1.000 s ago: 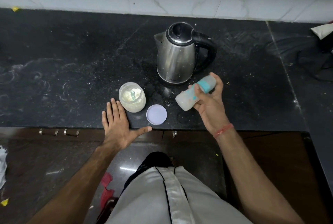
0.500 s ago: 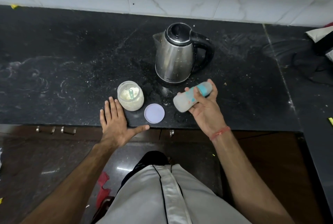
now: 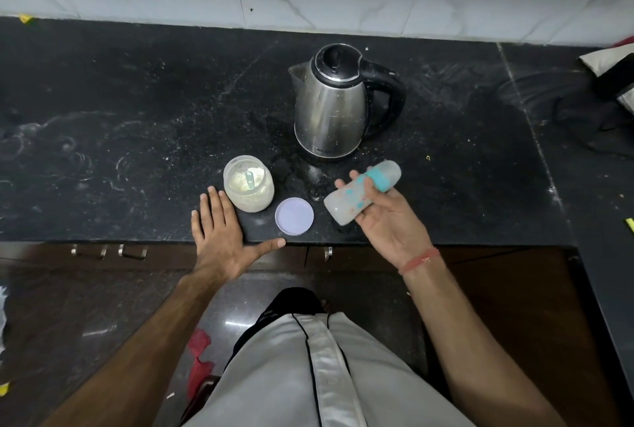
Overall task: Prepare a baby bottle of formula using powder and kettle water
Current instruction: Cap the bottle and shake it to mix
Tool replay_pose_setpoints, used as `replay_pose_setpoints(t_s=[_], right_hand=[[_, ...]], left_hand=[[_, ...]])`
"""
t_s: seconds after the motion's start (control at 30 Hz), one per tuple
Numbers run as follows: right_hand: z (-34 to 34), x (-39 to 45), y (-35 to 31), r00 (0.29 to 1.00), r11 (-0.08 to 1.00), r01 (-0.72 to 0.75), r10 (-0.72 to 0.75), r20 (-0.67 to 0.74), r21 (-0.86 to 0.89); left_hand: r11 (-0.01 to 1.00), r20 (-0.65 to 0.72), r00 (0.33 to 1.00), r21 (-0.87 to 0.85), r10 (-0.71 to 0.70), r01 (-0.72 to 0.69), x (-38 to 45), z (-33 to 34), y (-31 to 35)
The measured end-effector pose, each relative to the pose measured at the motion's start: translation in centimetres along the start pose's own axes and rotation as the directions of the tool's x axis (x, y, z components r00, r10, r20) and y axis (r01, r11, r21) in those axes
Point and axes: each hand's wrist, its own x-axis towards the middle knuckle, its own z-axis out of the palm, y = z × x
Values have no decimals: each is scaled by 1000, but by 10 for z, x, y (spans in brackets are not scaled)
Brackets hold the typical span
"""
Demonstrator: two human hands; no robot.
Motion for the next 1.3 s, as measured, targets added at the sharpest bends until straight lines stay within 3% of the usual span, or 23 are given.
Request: replay_pose_setpoints(t_s=[0.1,0.23,0.37,0.67,0.73,0.87,0.97,1.07,1.17,1.3], right_hand=[[4,1,3,1000,996,9,-9,-1,87],[15,2,2,996,996,-90,90,2,2],[14,4,1,997,990,-69,72,-25,125],[22,2,2,997,997,-73,74,8,-11],[24,5,2,998,996,-59,59,-13,63],[27,6,-1,996,996,-86,86,-16,11],[25,6,-2,997,992,-70,73,-26,102],[27,6,-3,997,997,-76,77,-30,23],[25,9,-2,998,993,-50,55,-43,107],[23,9,-1,996,997,-80,80,-41,7]], left_hand=[[1000,-3,1000,-3,-3,2,0,1,0],[1000,-2,1000,-4,-1,1,0,0,0],[1000,6,1000,0,-4,4,-2,0,0],[1000,8,1000,2,-4,4,-3,-3,2],[1000,11,1000,-3,-4,4,-3,-3,2],[1000,14,1000,2,-2,2,-3,-4,2],[1000,12,1000,2,-5,5,-3,-3,3],[1000,11,1000,3,-3,3,-3,-3,3],[1000,11,1000,4,-8,8,-3,-3,3],[1000,12,1000,4,-4,4,-3,-3,3]])
